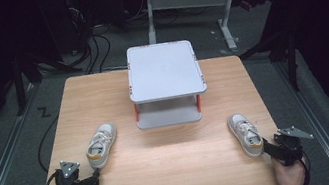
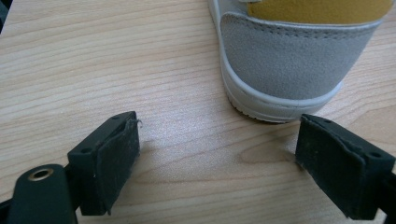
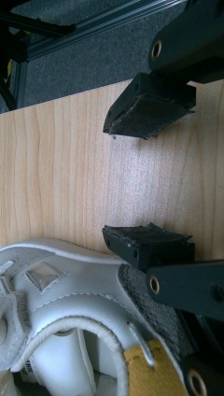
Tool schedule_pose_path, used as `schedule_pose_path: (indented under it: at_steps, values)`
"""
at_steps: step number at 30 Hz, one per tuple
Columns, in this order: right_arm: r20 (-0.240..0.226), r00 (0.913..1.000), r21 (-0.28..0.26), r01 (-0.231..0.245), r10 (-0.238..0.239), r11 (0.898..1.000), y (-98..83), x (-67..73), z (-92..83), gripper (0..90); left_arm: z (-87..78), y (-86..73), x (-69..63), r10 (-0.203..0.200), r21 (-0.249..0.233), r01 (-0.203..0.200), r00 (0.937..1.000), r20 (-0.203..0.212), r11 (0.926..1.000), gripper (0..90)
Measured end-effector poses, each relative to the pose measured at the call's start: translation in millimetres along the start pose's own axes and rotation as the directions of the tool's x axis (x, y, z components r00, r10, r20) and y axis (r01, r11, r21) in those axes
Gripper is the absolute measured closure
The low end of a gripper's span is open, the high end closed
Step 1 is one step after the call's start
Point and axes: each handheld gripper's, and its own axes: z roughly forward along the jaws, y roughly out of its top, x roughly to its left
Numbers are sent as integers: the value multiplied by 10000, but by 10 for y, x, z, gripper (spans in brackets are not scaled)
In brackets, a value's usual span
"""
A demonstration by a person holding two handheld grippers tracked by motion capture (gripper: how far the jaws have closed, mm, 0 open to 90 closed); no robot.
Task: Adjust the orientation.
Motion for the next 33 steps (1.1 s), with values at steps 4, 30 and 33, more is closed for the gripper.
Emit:
schedule_pose_path:
  at_steps: [4,30,33]
  values:
    - [44,10000,31,7,-7,10000,2,6,0,434,0,0,-1,36,-15,-36,10000,70,10000,144]
    - [82,10000,31,21,-21,10000,2,7,1,430,-236,332,-82,-44,-870,150,9926,1215,9961,148]
    - [82,10000,31,20,-20,10000,2,7,1,431,-235,382,-85,45,-884,64,9925,1223,9961,146]
